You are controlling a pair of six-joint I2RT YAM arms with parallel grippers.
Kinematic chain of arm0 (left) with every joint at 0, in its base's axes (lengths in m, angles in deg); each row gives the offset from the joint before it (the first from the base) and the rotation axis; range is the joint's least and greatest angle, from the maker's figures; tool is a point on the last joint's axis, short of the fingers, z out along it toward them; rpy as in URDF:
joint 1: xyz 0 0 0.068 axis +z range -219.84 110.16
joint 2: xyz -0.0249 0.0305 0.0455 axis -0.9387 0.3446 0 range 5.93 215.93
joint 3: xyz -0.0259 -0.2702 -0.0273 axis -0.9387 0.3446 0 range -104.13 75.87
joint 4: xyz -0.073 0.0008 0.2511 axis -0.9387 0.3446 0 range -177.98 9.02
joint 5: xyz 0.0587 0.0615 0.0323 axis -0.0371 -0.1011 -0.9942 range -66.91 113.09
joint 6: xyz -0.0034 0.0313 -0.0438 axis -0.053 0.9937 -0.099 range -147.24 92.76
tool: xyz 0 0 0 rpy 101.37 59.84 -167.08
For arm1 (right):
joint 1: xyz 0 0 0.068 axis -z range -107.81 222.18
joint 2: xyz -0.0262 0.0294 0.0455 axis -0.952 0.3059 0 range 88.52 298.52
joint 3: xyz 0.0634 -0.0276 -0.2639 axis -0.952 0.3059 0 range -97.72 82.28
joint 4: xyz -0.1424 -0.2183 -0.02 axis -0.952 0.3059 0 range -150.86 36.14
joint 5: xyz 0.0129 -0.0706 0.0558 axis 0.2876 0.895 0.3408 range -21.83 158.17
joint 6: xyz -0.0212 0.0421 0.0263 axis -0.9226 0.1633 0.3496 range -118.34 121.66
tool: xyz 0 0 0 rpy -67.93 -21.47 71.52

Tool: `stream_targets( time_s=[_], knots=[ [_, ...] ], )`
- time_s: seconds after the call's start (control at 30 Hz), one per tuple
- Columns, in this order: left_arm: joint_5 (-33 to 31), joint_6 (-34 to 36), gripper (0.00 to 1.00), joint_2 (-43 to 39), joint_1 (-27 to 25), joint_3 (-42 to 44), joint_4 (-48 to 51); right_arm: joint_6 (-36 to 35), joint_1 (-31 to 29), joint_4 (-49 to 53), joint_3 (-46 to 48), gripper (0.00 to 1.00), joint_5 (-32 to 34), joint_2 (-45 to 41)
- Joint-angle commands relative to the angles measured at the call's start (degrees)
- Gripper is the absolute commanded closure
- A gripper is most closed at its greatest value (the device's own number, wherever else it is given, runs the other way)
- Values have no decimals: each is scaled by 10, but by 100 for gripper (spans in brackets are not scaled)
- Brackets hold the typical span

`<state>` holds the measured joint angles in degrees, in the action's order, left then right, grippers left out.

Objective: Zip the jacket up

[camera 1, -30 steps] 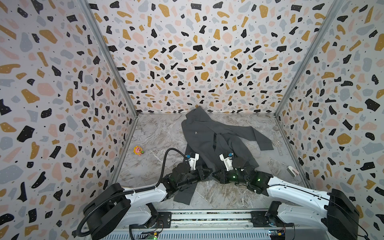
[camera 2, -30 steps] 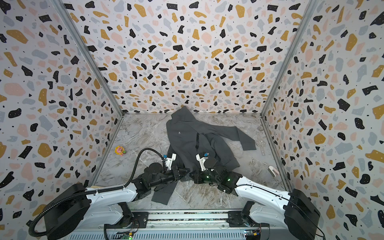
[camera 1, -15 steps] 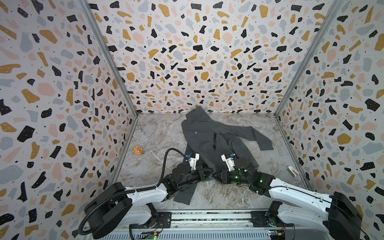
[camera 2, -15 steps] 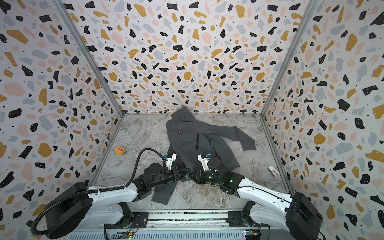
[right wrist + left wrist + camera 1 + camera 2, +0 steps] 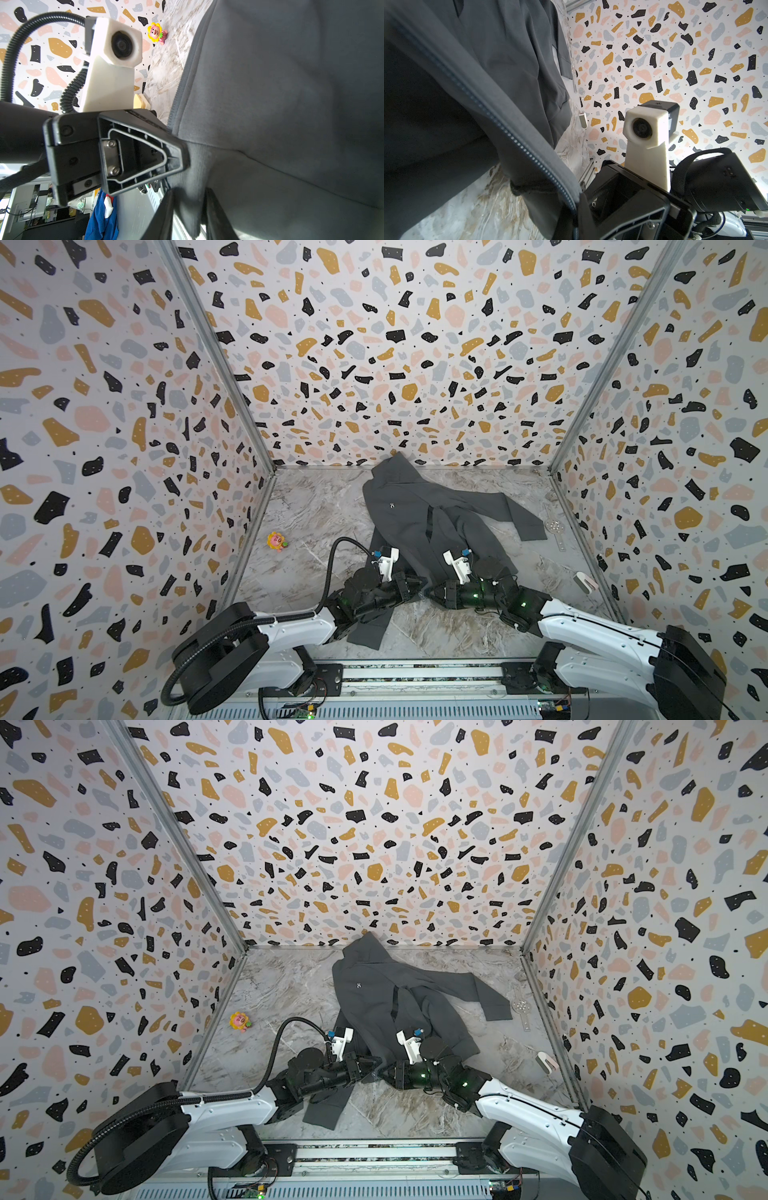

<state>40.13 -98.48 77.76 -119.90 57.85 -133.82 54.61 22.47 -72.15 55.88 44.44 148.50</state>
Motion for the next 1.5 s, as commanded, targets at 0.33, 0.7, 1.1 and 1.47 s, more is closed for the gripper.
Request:
stream_targets(
  time_s=[0.33,0.7,1.1,1.47],
  knots=[
    [-6,14,100,15,-14,1,-23,12,2,-35,8,89,-27,-3],
    [-163,61,32,-69,-15,-42,375,-13,29,72,-7,100,46,-37],
    [-179,-109,35,-109,-16,50,318,-96,99,167,-64,100,55,-39],
    [-170,-169,43,38,-20,5,211,-149,162,218,-81,100,9,-74]
  ],
)
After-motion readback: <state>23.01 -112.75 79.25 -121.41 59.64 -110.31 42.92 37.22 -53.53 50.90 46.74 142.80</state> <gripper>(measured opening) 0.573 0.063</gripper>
